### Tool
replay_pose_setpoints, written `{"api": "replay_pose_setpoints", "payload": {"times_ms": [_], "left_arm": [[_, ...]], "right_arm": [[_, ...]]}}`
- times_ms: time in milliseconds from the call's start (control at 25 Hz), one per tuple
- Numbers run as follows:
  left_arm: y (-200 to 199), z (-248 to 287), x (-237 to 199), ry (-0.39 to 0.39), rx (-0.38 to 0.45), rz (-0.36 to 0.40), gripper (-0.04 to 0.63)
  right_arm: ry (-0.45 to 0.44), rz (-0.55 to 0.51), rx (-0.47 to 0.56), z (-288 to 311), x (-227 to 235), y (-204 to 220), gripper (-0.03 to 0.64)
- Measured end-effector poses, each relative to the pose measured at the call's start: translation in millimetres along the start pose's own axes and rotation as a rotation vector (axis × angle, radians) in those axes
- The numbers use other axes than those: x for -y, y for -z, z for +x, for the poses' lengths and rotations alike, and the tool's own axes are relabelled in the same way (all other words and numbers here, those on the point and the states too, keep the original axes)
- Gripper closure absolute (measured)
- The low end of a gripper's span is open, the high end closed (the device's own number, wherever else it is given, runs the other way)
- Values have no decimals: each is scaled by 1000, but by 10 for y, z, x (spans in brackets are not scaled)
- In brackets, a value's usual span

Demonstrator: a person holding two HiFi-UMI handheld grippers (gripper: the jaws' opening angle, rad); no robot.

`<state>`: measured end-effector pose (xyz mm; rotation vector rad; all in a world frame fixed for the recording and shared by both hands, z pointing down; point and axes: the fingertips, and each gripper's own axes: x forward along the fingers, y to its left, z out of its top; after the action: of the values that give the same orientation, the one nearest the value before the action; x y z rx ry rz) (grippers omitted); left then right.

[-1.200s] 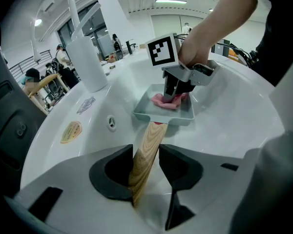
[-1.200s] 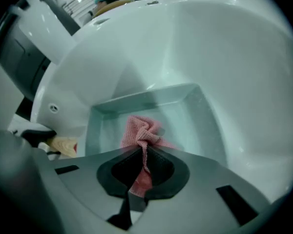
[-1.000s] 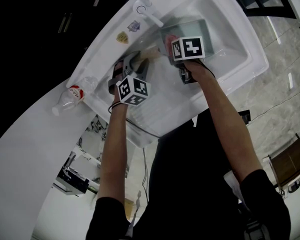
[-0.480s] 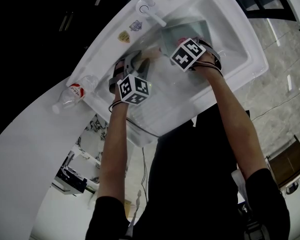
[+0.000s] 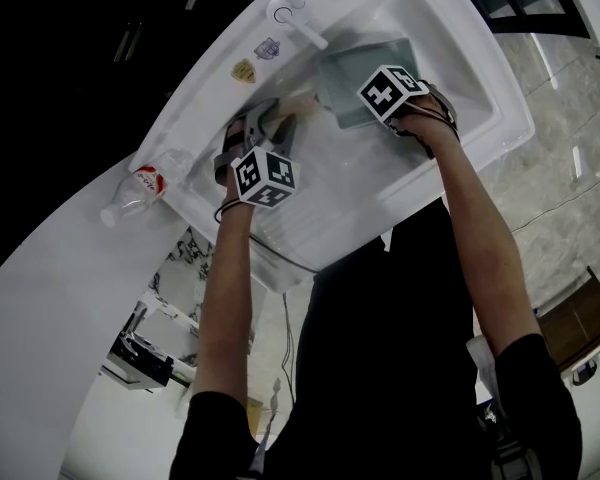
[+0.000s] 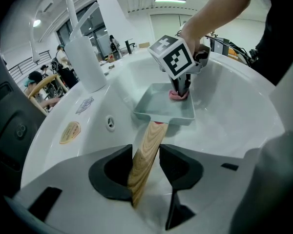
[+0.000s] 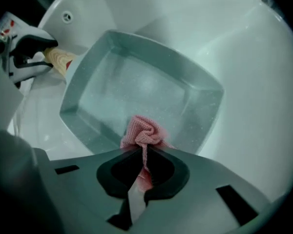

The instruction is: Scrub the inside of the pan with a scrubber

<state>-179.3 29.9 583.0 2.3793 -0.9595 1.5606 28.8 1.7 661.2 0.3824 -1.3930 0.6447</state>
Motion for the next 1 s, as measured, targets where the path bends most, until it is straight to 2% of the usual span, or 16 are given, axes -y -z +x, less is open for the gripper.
{"api": "replay_pose_setpoints", "payload": {"times_ms": [120,320,480,640,760,840,920,1000], "left_arm": [[-6,8,6,2,-3,8,425],[1,10,7,-1,-7,8,423],[2,19,6,-1,-11,4,422],[6,20,3,-7,-15,5,420],[-1,23,9,-5,-18,7,419],[-4,24,11,-3,-18,11,419],[3,25,12,-5,-17,18,417],[8,25,14,-5,-18,22,417]], "right_arm": [[-121,56,9,-10,-165,-44,583],[-363,188,115,-128,-633,-377,582],[-426,166,119,-162,-891,-527,581],[-393,10,81,-186,-967,-525,581],[-248,-186,43,-151,-835,-411,581],[-148,-279,5,-88,-683,-297,581],[-81,-306,-37,-39,-501,-170,582],[-50,-303,-65,-11,-348,-58,582]]}}
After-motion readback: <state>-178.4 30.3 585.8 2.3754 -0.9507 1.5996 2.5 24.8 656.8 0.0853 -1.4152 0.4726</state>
